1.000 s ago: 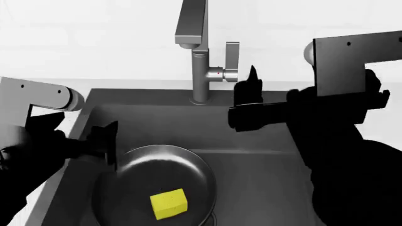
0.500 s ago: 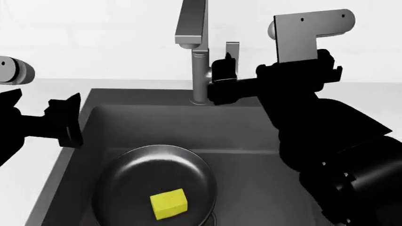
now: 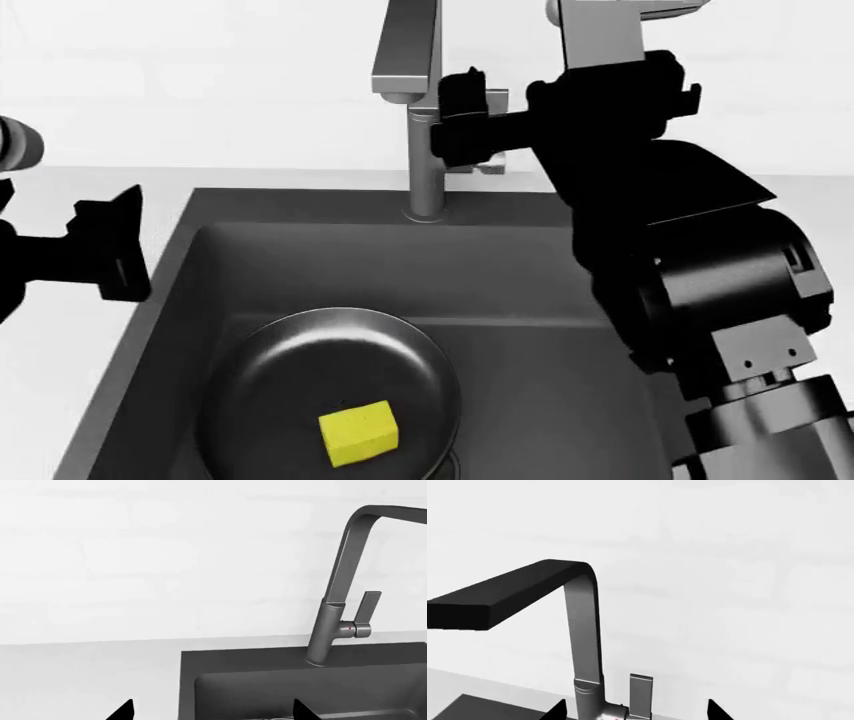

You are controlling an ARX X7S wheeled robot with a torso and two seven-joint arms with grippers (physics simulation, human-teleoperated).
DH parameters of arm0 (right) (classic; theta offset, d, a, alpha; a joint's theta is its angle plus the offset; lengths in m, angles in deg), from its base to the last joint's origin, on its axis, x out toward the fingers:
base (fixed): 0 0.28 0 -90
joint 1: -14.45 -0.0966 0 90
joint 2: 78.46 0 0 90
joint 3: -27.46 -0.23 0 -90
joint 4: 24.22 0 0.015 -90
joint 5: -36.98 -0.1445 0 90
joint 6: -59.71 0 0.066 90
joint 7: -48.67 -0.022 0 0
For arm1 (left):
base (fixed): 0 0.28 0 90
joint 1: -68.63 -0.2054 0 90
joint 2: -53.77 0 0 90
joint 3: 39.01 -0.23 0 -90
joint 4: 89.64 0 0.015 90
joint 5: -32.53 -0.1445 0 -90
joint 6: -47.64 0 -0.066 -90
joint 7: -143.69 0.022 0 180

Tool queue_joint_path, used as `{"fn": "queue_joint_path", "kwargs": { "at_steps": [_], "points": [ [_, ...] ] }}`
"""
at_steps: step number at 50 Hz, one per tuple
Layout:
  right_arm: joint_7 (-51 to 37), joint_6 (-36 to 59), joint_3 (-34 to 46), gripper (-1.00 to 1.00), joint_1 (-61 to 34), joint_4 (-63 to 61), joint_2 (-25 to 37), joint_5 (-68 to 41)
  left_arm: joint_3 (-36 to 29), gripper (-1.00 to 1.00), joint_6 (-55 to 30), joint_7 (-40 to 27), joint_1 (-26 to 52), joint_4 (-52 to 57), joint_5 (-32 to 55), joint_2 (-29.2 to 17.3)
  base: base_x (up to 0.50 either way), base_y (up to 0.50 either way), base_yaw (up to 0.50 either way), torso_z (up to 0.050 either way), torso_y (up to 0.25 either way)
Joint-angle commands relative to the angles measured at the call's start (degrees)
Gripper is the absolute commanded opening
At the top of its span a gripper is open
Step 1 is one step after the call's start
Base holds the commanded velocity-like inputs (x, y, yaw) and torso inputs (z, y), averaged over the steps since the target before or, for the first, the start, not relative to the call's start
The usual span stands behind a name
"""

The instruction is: Pick the pan and sponge and place them into the sink. Then turn on the water.

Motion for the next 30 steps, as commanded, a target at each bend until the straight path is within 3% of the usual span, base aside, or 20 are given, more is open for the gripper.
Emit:
{"fn": "queue_joint_path", "kwargs": {
  "at_steps": [1,11,30],
  "points": [
    [2.1,-1.8,0.6,1.00,-3.1,6.4,-2.2,1.5,0.4,1.00,0.0,-0.2,0.0,-0.4,0.4,-0.9,0.00,0.00,0.00,0.000,0.000],
    [2.4,-2.2,0.9,1.00,-2.9,7.3,-2.5,1.6,0.1,1.00,-0.1,-0.5,-0.2,-0.1,0.6,-1.3,0.00,0.00,0.00,0.000,-0.040],
    [2.3,-1.8,0.8,1.00,-4.0,6.1,-2.4,1.4,0.0,1.00,0.7,-0.4,-0.8,-0.3,0.9,-1.6,0.00,0.00,0.00,0.000,-0.123]
  ]
}}
